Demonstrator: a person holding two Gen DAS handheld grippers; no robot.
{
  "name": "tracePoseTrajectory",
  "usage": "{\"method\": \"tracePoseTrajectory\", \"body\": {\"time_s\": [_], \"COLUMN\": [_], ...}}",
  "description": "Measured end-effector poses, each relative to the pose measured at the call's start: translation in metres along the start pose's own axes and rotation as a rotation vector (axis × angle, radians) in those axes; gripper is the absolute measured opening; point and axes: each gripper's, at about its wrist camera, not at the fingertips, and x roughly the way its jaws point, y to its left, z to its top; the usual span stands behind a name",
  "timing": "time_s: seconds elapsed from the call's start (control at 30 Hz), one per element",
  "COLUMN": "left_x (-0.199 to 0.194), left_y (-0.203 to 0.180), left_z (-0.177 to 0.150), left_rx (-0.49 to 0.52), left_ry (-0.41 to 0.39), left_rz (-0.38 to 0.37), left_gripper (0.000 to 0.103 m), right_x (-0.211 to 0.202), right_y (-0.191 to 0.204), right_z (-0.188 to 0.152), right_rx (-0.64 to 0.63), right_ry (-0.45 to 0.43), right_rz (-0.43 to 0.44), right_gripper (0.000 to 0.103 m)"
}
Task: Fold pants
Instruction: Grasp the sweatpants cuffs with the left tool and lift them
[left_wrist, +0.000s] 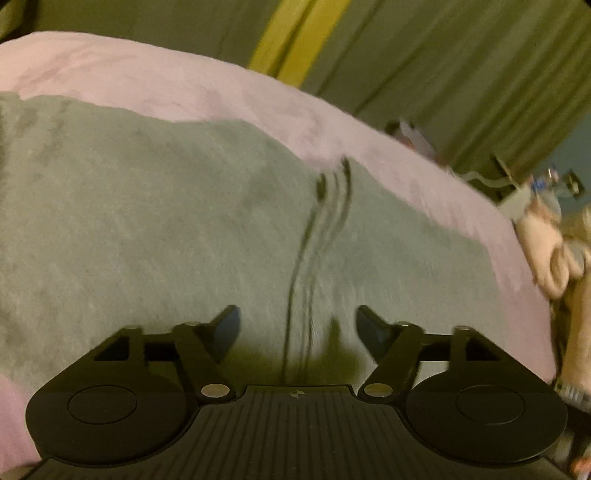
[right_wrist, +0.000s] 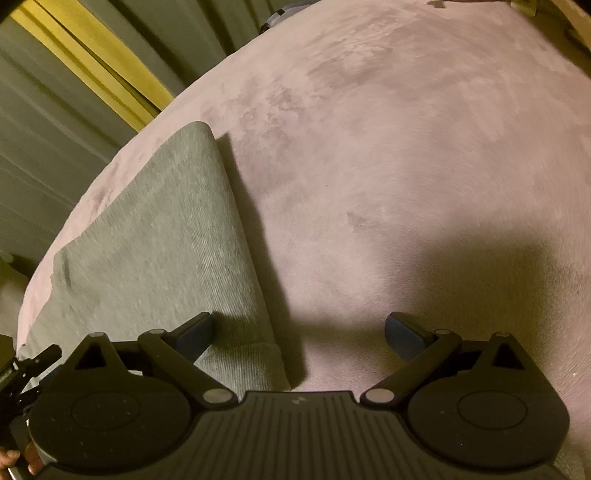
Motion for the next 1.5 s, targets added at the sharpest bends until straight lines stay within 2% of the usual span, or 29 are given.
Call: {"method": "tracePoseTrajectory", "body": {"time_s": [0.03,0.1,0.27,0.53,0.93,1.0,1.13,1.23,1.3,1.37,1.5], "left_x": [0.004,0.015,0.016,0.009,0.005,0.0,-0.023,-0.059,-0.08,-0.096,-0.115], "left_y": [-0.004,-0.01,-0.03,-0.021,-0.013,-0.008,0.022,0.065,0.094,0.126,0.18], "left_z": [-0.005,-0.017,-0.028,-0.032,-0.036,-0.033,-0.019,-0.008,-0.004,0.0,-0.001], "left_rx": [0.038,0.108,0.232,0.201,0.175,0.147,-0.016,-0.188,-0.268,-0.329,-0.408], "left_ry": [0.013,0.025,-0.021,-0.018,-0.061,-0.085,-0.15,-0.249,-0.305,-0.34,-0.352], "left_rz": [0.021,0.116,0.205,0.209,0.204,0.244,0.308,0.237,0.237,0.279,0.371], "left_gripper": [0.079,0.079,0.085,0.095,0.098,0.098,0.097,0.097,0.097,0.097,0.097], "right_x": [0.0,0.001,0.002,0.001,0.0,-0.001,0.0,-0.001,-0.001,0.0,0.0], "right_y": [0.001,0.003,0.006,0.007,0.008,0.008,0.009,0.008,0.007,0.006,0.006], "right_z": [0.0,0.0,-0.001,-0.001,-0.001,-0.001,-0.001,0.0,0.0,0.0,0.0], "right_rx": [-0.006,-0.019,-0.036,-0.036,-0.03,-0.029,-0.03,-0.024,-0.017,-0.011,-0.01], "right_ry": [0.001,0.003,-0.001,-0.002,-0.006,-0.008,-0.007,-0.004,-0.003,0.0,0.0], "right_rz": [-0.005,-0.015,-0.029,-0.036,-0.049,-0.051,-0.055,-0.053,-0.049,-0.047,-0.05], "right_gripper": [0.099,0.099,0.099,0.099,0.099,0.099,0.099,0.099,0.099,0.099,0.099]}}
